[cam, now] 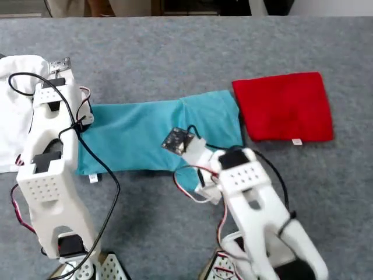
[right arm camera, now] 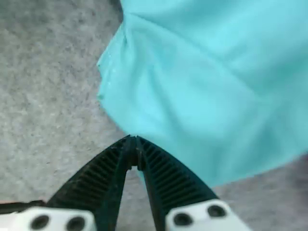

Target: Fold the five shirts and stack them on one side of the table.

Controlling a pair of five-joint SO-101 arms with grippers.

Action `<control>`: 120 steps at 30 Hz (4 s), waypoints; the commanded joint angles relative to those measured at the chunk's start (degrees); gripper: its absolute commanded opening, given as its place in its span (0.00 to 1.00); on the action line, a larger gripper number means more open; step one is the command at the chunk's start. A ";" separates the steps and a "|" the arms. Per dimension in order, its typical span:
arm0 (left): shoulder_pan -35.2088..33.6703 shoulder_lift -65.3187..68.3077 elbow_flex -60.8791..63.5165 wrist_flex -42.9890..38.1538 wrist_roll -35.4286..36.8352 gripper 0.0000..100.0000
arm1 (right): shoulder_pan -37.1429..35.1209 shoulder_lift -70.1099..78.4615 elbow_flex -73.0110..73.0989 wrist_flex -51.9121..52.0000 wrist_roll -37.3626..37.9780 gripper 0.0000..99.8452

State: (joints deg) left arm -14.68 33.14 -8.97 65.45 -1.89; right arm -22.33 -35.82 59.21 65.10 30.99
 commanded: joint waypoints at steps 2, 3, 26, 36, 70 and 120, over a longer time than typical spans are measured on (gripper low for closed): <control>0.35 0.31 -1.41 0.00 0.44 0.02 | 0.84 -10.33 -1.63 -1.14 1.85 0.00; 0.44 0.31 -1.32 0.00 0.44 0.02 | 0.92 -10.42 -2.15 -2.46 1.76 0.00; 0.09 0.31 -1.49 2.37 0.35 0.02 | 3.74 -0.57 8.31 -8.88 3.52 0.00; -1.32 -0.31 -2.11 2.81 0.88 0.02 | 10.59 -0.31 -23.34 -7.65 3.52 0.00; -2.55 12.00 -21.54 -1.41 4.84 0.02 | 17.36 111.34 -151.87 29.54 0.26 0.00; 0.62 -25.98 17.23 7.30 -0.44 0.02 | 12.26 76.00 -111.69 32.88 -6.86 0.00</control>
State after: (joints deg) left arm -15.12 17.58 -9.14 83.12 -1.71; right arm -9.23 44.62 -58.07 100.88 24.84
